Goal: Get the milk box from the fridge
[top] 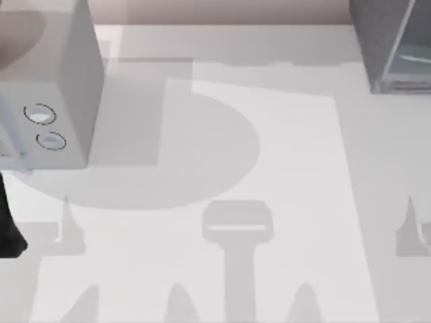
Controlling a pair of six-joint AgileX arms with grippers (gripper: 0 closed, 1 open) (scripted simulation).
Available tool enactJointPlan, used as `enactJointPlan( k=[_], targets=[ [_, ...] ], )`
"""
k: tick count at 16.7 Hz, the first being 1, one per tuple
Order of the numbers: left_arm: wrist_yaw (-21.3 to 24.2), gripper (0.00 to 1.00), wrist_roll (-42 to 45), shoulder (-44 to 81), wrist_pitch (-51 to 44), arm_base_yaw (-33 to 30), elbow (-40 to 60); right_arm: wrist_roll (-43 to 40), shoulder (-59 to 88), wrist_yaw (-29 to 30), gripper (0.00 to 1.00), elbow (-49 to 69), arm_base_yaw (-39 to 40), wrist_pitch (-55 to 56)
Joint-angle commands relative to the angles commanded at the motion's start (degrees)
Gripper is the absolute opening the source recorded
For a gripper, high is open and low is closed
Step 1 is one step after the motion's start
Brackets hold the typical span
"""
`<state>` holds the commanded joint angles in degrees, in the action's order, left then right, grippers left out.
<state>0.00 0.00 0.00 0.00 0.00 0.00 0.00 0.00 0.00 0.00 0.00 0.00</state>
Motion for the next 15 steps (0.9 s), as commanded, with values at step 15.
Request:
enactJointPlan(
  k=[15],
  targets=[
    [0.0, 1.0, 0.0, 0.0, 0.0, 0.0, 0.0, 0.23, 49.92, -14.22, 1.0, 5.07, -14.92, 45.06]
  ],
)
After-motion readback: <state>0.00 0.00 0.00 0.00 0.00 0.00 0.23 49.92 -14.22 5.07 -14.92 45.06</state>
